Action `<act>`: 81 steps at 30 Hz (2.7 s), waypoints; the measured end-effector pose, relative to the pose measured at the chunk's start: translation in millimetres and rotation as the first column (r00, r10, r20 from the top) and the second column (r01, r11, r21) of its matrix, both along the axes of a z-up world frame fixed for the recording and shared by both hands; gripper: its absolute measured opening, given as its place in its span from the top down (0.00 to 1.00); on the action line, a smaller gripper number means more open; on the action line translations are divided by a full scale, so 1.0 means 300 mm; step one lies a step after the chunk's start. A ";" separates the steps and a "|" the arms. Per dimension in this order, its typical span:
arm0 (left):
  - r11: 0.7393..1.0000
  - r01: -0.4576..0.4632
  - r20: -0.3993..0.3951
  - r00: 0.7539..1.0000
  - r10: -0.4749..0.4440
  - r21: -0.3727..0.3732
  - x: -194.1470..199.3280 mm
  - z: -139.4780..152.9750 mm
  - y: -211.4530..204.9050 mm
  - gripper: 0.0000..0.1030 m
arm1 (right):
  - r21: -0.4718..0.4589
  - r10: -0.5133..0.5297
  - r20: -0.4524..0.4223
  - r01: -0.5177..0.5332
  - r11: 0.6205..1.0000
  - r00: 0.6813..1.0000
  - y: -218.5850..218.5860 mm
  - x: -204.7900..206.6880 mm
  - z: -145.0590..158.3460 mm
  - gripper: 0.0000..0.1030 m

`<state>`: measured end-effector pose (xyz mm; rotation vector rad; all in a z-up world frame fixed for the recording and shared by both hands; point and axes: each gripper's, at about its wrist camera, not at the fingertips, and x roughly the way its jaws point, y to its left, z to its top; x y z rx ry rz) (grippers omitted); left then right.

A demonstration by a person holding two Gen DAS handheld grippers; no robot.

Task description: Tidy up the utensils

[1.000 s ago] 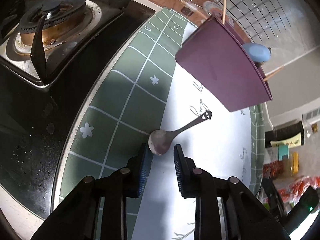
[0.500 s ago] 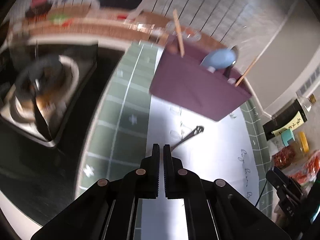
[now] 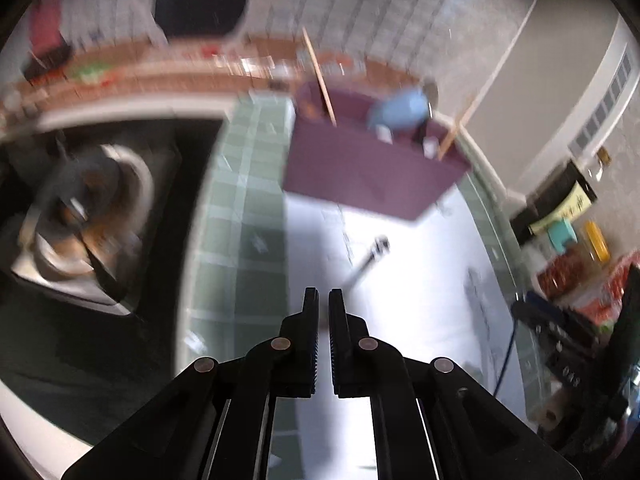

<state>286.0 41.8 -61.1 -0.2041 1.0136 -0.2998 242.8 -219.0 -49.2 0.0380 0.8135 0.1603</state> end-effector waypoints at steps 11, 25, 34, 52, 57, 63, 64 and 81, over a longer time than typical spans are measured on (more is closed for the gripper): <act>0.996 -0.054 -0.171 0.985 0.041 -0.075 0.029 -0.196 -0.040 0.66 | -0.009 -0.029 -0.031 0.029 1.000 0.999 -0.029 -0.021 -0.024 0.71; 0.960 -0.253 -0.206 0.952 0.225 -0.118 0.129 -0.226 -0.031 0.83 | -0.006 -0.074 -0.049 0.074 0.997 0.996 -0.083 -0.025 -0.039 0.71; 0.989 -0.133 -0.041 0.991 0.131 -0.062 0.090 -0.126 -0.080 0.98 | -0.004 -0.076 -0.025 0.076 0.997 0.997 -0.093 -0.019 -0.016 0.71; 0.996 0.054 0.193 0.979 -0.067 0.070 -0.079 0.328 -0.051 0.99 | -0.013 0.010 0.141 -0.008 1.000 0.990 -0.012 -0.008 0.151 0.72; 0.990 0.067 0.213 0.973 -0.093 0.124 -0.115 0.412 -0.047 0.99 | -0.011 0.029 0.193 -0.027 1.000 0.981 0.007 0.007 0.217 0.72; 0.975 0.053 0.394 0.909 -0.137 0.218 -0.108 0.715 -0.038 0.99 | -0.030 0.038 0.459 -0.027 0.999 0.888 0.031 0.031 0.585 0.72; 0.972 0.051 0.418 0.897 -0.146 0.230 -0.093 0.768 -0.038 0.99 | -0.031 0.035 0.503 -0.022 0.999 0.864 0.036 0.039 0.658 0.72; 0.936 0.113 0.315 0.922 -0.223 0.332 0.296 0.687 -0.049 0.99 | -0.107 0.034 0.439 0.015 0.994 0.898 0.160 0.408 0.612 0.72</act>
